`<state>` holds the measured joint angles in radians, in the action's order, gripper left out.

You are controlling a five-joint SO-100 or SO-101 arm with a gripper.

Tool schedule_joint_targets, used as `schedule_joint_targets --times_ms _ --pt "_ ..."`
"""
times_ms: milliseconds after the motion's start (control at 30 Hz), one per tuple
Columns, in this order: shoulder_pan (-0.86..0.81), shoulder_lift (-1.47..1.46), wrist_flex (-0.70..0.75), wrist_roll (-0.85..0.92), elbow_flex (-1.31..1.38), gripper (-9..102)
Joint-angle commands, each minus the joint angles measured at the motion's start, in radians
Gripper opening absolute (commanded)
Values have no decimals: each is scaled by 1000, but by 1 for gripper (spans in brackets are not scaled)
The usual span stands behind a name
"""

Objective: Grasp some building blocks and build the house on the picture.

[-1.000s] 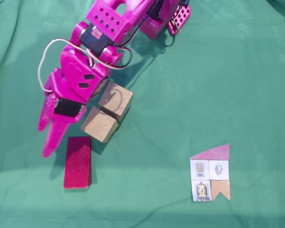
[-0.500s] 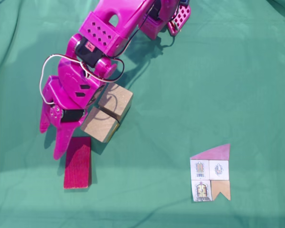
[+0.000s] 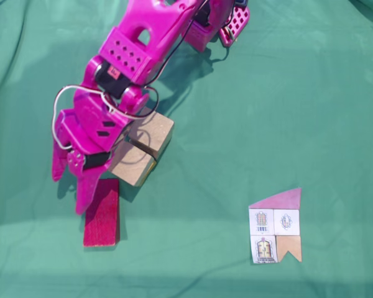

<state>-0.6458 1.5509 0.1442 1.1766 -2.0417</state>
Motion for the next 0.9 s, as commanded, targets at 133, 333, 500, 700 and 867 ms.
schedule_joint_targets --times_ms 133,333,500,700,867 --pt "0 -60 -17 63 109 31" --pt "2 -63 -17 170 110 31" --pt "3 -91 -17 250 109 31" --pt "37 -98 -15 307 109 31" --pt "77 -98 -15 308 109 31"
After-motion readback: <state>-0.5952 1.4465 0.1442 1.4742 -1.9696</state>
